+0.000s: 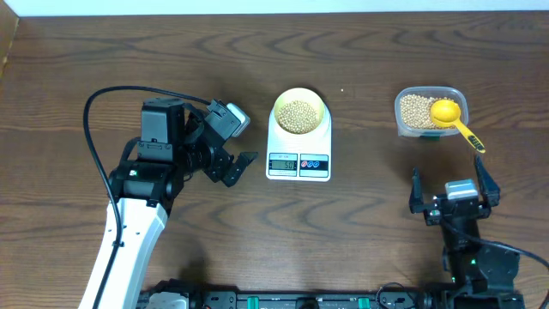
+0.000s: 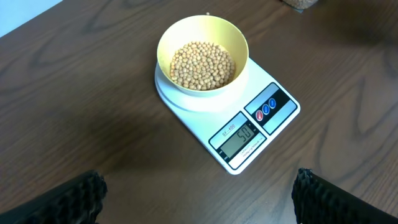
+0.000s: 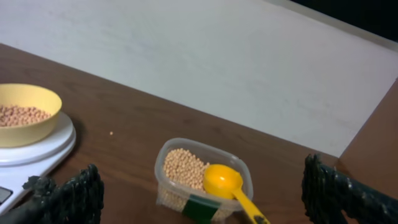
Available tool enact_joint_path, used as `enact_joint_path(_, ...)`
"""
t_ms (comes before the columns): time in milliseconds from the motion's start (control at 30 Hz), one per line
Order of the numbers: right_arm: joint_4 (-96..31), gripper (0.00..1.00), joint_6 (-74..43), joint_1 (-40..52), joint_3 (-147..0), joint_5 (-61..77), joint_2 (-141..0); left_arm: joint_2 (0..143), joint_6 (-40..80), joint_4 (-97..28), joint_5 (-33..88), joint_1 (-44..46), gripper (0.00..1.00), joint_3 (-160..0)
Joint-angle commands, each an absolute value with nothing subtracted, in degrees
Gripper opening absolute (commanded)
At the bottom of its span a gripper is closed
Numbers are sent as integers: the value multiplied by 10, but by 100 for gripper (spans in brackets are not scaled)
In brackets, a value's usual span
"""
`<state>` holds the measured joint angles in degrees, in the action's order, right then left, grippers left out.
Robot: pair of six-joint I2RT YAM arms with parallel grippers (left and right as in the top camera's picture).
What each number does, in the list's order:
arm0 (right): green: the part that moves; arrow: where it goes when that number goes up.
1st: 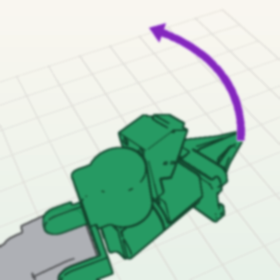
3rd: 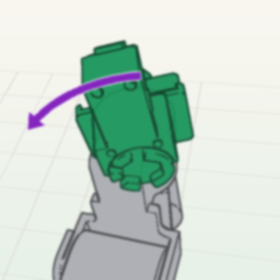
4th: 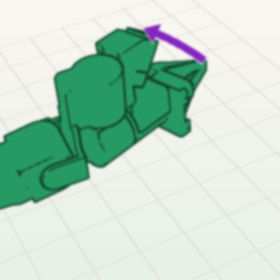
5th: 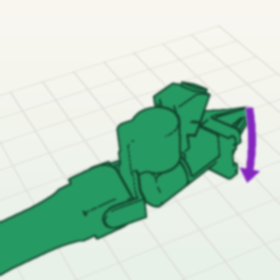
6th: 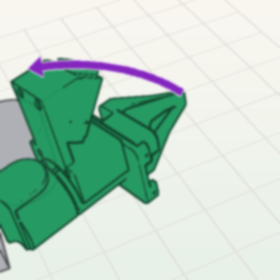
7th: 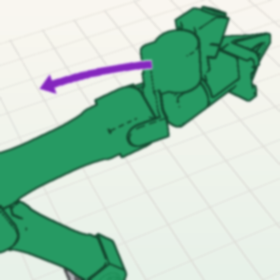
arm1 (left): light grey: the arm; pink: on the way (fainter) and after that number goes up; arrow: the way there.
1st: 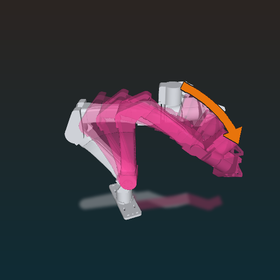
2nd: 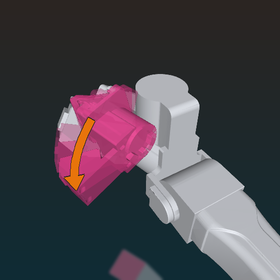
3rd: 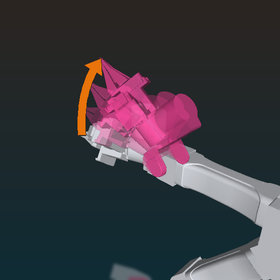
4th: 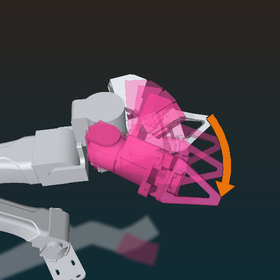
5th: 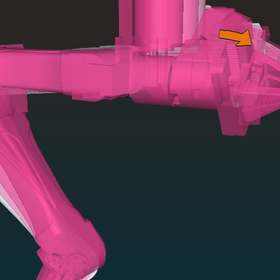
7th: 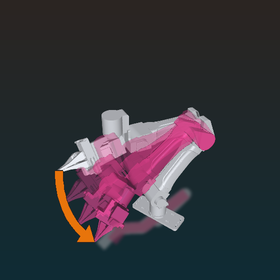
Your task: Scoop item into bowl and weigh 50g on scale
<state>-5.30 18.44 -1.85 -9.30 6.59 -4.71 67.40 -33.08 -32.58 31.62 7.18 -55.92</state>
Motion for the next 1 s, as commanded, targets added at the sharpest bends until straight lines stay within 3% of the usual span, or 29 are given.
enact_joint_path(0, -51, 99, 155, -13, -63, 61, -18, 678, -336, -325, 319, 70, 98, -557)
enact_joint_path(967, -37, 99, 146, -13, -3, 48, -3, 678, -336, -325, 319, 70, 97, -557)
